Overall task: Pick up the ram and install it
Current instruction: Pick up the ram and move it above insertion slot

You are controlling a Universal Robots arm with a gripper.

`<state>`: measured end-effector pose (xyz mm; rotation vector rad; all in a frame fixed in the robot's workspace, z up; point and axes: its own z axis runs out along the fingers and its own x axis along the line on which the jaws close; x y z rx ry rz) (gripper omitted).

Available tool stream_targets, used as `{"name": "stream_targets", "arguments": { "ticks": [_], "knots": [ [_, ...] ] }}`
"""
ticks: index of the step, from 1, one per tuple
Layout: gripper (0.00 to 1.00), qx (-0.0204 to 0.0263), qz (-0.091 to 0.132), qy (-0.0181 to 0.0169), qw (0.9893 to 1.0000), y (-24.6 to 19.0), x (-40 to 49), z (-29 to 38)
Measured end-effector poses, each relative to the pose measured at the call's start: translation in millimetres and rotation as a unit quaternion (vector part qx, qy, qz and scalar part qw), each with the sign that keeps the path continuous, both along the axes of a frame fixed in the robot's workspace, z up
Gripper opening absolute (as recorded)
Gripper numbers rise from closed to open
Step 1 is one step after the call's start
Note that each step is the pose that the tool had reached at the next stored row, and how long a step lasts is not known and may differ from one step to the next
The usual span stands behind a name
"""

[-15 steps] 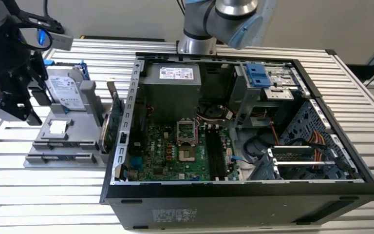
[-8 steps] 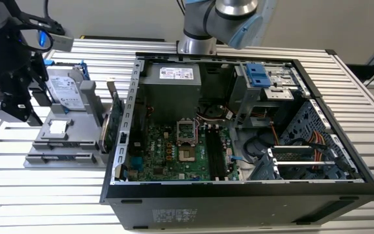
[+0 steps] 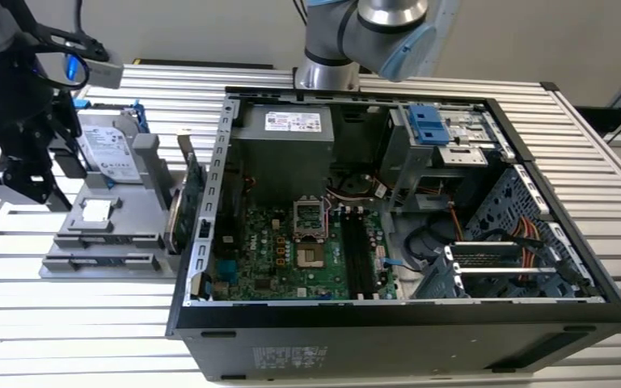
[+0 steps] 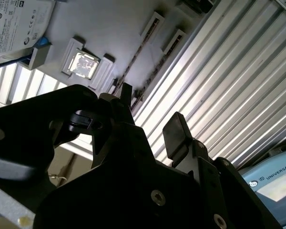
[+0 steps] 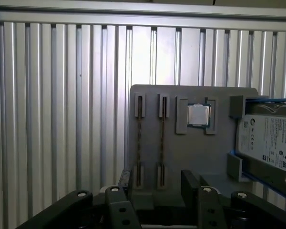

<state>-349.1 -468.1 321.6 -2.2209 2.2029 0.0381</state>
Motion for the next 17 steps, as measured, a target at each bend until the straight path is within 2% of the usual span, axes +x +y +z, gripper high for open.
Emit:
{"name": "stream_targets", "arguments": {
  "ticks": [17],
  "knots": [
    [1.0,-0.0018,0.0,0.0,1.0,0.0,0.0,-10.9]
  ]
}}
